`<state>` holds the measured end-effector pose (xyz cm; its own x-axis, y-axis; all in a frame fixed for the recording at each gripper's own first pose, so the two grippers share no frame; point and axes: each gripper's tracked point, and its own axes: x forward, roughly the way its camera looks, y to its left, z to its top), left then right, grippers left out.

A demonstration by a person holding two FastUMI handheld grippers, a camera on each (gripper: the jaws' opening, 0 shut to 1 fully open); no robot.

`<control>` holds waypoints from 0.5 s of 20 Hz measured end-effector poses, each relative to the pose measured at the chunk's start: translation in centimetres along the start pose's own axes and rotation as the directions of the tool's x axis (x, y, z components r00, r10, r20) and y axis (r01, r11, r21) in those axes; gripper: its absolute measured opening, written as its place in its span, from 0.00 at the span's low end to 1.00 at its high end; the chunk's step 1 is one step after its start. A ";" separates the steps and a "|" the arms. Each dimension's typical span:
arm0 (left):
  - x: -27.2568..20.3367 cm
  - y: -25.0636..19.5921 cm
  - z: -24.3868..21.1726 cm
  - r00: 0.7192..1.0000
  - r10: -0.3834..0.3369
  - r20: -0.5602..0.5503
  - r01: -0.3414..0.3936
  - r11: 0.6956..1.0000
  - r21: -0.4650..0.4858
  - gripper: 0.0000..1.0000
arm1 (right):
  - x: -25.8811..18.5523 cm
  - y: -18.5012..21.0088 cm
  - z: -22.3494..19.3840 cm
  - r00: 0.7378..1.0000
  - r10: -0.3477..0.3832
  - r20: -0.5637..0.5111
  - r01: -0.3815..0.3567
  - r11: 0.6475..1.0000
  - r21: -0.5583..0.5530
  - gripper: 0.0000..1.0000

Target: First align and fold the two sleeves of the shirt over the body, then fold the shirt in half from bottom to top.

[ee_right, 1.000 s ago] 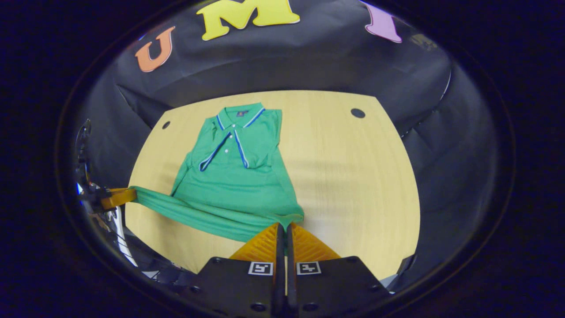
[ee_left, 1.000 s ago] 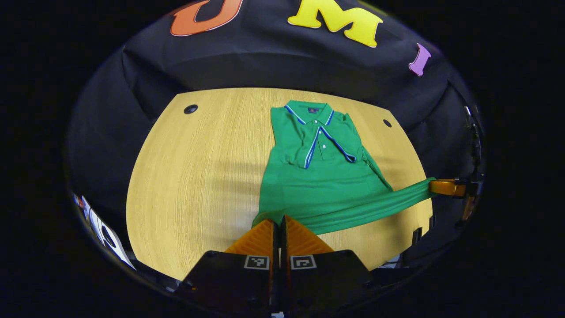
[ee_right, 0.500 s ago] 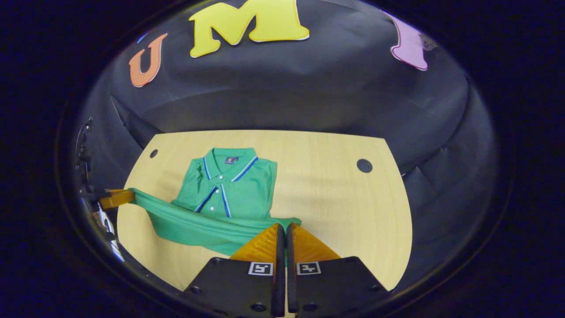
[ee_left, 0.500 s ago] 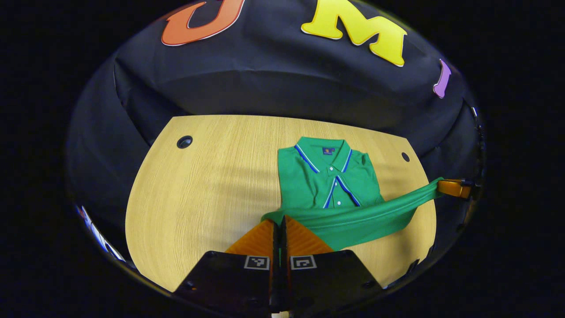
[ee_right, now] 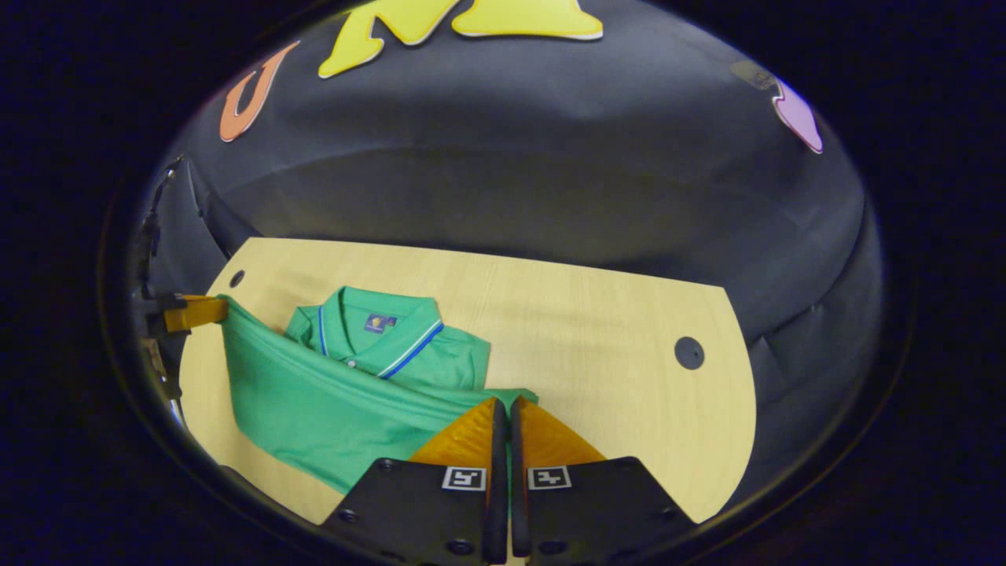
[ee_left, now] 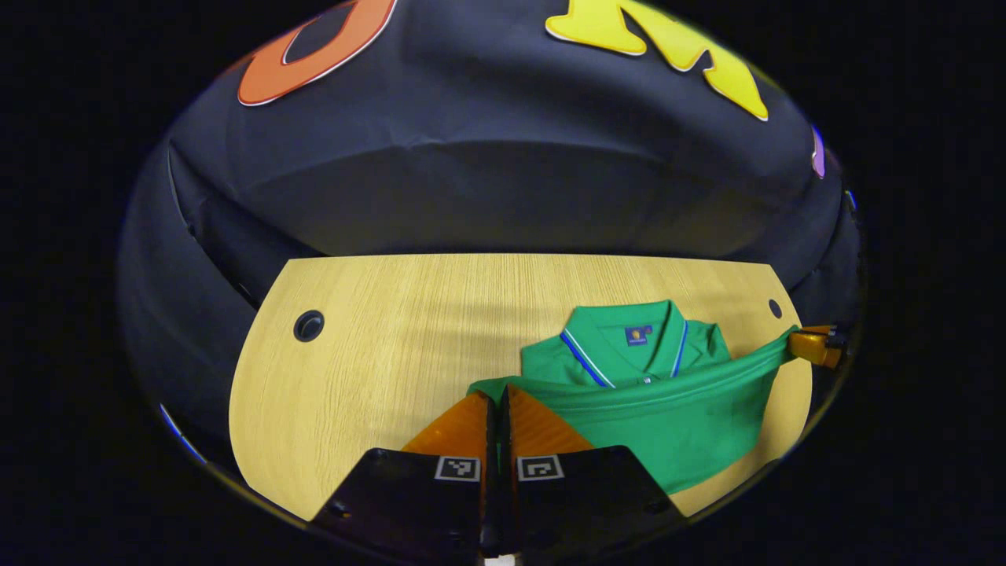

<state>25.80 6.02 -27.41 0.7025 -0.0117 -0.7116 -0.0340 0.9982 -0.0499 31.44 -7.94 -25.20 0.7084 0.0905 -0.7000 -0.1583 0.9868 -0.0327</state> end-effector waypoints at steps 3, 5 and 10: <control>2.7 0.1 1.0 1.000 0.002 0.010 -0.003 1.000 0.022 0.03 | 2.6 -0.1 0.5 1.000 0.008 0.006 -0.008 1.000 0.023 0.05; 4.1 0.2 0.6 1.000 0.014 -0.009 -0.013 0.999 0.046 0.03 | 4.1 -0.3 0.9 1.000 0.010 0.024 -0.010 1.000 0.024 0.05; 7.2 -0.1 -0.9 0.999 0.030 -0.030 -0.029 0.999 0.035 0.03 | 8.2 -0.4 -0.2 1.000 0.011 -0.003 -0.011 0.997 0.076 0.05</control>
<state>30.27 5.83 -33.17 0.6796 0.0164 -0.7334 -0.0290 0.9996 -0.0046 37.16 -7.67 -31.06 0.7045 0.1012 -0.7025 -0.1138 0.9931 0.0291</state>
